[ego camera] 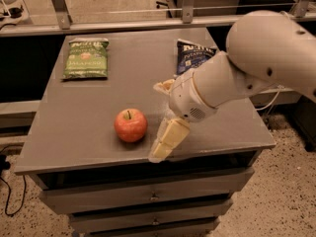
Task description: Pick apple
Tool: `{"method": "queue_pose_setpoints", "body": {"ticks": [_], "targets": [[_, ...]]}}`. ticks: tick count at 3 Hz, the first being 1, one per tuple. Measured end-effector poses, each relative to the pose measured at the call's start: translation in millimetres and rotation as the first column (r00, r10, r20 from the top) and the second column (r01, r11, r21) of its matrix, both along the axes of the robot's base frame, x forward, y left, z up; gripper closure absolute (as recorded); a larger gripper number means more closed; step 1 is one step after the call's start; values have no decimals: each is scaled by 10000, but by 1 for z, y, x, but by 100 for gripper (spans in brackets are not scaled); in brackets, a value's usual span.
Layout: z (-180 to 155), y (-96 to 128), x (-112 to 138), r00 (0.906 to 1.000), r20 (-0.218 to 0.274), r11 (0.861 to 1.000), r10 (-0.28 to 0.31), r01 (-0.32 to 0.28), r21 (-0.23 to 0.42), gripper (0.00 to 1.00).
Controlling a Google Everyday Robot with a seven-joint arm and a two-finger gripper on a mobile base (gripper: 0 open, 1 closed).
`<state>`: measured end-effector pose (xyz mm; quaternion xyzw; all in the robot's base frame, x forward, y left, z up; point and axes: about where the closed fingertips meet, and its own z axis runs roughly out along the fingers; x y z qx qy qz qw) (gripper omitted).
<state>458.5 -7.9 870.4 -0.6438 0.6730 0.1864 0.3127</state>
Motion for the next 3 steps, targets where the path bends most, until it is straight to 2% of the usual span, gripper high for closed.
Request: {"method": "queue_pose_setpoints", "body": {"ticks": [1, 2, 3], "targets": [[-14, 21, 12, 9999, -158, 9979, 36, -26, 647, 0], [-21, 40, 14, 9990, -423, 9941, 109, -63, 1079, 0], [-27, 50, 12, 9961, -887, 9904, 36, 87, 1380, 15]]}}
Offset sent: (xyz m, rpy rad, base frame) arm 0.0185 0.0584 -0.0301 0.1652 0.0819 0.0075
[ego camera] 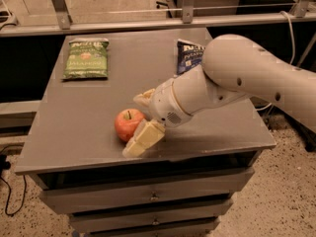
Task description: Pick apple
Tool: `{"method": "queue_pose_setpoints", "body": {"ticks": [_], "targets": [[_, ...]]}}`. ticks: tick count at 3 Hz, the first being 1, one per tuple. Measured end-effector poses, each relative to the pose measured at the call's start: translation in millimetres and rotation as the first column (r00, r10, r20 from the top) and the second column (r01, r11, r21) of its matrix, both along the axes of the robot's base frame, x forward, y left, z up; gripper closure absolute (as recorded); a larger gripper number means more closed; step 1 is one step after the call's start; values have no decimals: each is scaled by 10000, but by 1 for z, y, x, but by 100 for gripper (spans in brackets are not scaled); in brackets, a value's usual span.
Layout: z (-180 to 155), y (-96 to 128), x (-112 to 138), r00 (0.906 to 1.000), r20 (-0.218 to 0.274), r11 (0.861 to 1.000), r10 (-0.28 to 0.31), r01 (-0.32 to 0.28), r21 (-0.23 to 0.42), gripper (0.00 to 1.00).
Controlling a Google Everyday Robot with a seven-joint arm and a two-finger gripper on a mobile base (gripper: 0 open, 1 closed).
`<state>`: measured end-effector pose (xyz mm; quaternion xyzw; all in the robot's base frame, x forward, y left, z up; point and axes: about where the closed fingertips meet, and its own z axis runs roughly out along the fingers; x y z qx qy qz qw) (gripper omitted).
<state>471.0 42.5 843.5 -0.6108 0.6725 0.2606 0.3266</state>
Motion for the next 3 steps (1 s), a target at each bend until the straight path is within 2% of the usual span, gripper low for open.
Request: {"method": "queue_pose_setpoints", "body": {"ticks": [1, 2, 3], "targets": [[0, 9, -2, 9991, -420, 9995, -68, 81, 313, 39], [10, 13, 1, 9985, -522, 9974, -183, 218, 680, 62], [28, -5, 21, 9982, -468, 9915, -378, 433, 1229, 86]]}}
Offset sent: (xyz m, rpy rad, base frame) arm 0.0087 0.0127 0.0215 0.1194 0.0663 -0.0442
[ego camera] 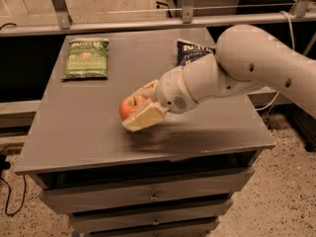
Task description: Pick apple
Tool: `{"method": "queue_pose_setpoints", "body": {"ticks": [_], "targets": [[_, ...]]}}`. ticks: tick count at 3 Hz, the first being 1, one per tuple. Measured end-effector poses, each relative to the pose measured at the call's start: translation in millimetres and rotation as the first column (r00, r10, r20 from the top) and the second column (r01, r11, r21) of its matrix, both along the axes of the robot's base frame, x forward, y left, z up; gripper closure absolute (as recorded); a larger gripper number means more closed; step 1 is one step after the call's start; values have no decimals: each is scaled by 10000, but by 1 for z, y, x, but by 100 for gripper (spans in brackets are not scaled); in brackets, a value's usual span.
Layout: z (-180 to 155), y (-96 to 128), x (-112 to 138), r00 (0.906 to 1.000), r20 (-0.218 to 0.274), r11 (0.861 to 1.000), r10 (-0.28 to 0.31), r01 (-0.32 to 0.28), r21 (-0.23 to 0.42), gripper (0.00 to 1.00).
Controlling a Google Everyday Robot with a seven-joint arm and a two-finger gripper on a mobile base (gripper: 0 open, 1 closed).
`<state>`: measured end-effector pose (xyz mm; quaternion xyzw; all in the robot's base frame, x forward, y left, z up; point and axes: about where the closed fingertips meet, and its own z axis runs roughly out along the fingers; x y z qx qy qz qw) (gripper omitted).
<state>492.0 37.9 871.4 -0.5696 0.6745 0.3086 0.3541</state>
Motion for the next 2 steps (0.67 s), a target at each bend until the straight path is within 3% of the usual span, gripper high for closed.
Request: {"method": "queue_pose_setpoints", "body": {"ticks": [1, 2], "targets": [[30, -32, 27, 9995, 213, 9947, -223, 200, 1012, 100], [50, -36, 37, 9984, 496, 9911, -285, 218, 1316, 100]]}}
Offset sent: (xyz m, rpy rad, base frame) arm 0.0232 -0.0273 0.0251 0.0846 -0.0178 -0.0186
